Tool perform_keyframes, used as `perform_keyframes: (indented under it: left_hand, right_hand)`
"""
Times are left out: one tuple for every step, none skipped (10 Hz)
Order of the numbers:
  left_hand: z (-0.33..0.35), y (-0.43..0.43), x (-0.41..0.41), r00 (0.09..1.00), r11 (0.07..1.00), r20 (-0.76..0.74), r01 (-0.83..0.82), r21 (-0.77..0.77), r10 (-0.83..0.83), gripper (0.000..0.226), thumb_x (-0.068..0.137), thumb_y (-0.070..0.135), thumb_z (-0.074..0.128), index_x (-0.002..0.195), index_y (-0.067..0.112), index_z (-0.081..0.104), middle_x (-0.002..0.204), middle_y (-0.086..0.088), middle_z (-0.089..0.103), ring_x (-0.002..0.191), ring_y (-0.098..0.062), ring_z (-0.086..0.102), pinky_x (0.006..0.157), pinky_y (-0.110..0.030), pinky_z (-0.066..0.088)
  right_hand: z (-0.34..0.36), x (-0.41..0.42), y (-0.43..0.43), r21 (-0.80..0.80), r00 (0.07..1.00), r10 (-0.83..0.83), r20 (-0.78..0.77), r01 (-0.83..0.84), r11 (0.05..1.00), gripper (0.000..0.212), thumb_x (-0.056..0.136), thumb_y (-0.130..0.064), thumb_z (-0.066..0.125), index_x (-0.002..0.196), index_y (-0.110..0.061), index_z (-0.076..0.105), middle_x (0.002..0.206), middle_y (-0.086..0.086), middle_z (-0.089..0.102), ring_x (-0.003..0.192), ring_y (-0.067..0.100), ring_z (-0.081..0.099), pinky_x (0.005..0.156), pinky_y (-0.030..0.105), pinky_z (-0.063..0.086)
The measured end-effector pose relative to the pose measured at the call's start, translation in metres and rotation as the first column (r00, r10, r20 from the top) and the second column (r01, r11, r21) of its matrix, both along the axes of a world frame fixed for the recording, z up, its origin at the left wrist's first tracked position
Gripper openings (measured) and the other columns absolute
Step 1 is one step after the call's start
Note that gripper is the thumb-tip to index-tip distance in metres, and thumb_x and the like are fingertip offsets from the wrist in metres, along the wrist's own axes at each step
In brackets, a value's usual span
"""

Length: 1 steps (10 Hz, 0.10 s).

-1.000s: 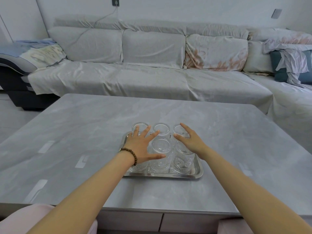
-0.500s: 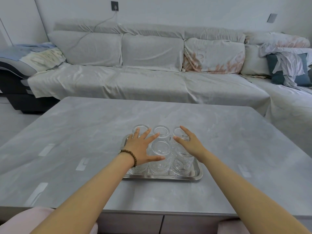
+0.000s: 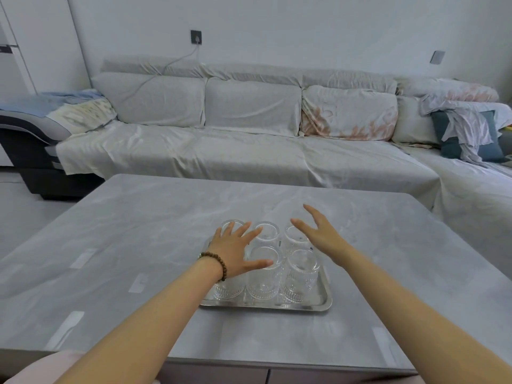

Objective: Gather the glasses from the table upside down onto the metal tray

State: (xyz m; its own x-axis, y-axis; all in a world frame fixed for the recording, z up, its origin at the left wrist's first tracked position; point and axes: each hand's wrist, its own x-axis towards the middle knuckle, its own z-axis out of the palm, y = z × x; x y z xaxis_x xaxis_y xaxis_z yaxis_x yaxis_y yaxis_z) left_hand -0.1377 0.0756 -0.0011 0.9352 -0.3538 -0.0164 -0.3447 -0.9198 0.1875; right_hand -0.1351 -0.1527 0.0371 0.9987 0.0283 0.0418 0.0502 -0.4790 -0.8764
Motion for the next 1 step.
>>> perform_keyframes:
  left_hand:
    - [0.0157,-0.0019,0.0031,0.998,0.999,0.059,-0.013,-0.039,0.015,0.102,0.057,0.092,0.008,0.145,0.041,0.000,0.159,0.006,0.001,0.145,-0.024,-0.004,0.116,-0.051,-0.002]
  right_hand:
    - [0.0769,-0.0122,0.0035,0.185,0.950,-0.033,0.311,-0.027,0.982,0.068,0.079,-0.061,0.057,0.140,-0.036,0.039,0.148,-0.012,0.040,0.136,0.008,0.037,0.104,0.025,0.035]
